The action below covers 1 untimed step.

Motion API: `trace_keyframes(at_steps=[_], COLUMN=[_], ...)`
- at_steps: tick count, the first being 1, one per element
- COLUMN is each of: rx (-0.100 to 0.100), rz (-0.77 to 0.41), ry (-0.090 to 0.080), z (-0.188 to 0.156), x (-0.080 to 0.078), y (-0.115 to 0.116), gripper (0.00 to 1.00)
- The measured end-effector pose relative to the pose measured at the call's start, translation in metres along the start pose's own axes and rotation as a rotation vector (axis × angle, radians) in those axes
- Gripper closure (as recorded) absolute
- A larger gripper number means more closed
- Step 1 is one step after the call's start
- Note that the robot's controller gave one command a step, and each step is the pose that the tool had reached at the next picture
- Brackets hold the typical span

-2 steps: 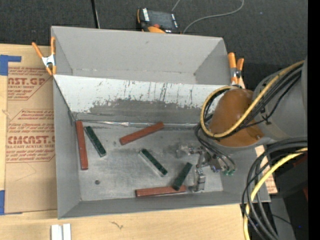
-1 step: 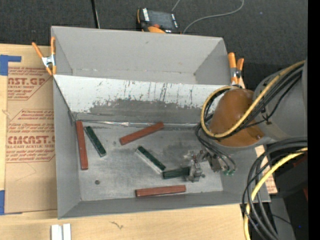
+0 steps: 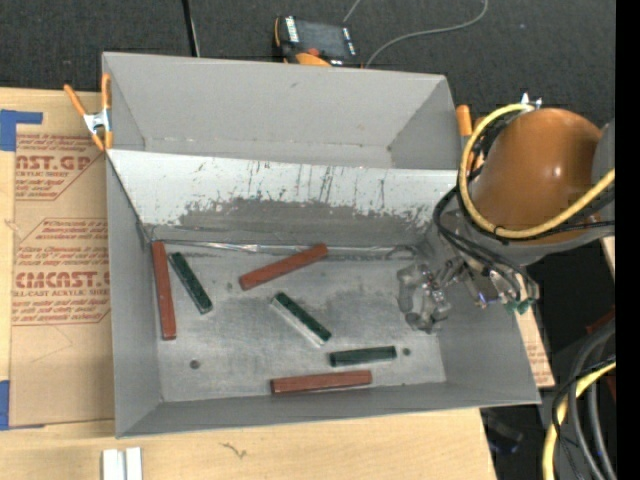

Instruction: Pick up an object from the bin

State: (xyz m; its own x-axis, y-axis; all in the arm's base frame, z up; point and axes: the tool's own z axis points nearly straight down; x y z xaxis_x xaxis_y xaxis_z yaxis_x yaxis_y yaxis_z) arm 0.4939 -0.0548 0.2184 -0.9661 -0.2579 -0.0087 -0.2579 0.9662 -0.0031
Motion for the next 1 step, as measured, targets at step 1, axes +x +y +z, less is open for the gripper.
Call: trace_keyframes(at_steps=[1], rx=[-0.003], rz=[0.0], ry=[0.007], z=[0.0044], x=[0.0012], y=[0.0006], gripper=[0.0])
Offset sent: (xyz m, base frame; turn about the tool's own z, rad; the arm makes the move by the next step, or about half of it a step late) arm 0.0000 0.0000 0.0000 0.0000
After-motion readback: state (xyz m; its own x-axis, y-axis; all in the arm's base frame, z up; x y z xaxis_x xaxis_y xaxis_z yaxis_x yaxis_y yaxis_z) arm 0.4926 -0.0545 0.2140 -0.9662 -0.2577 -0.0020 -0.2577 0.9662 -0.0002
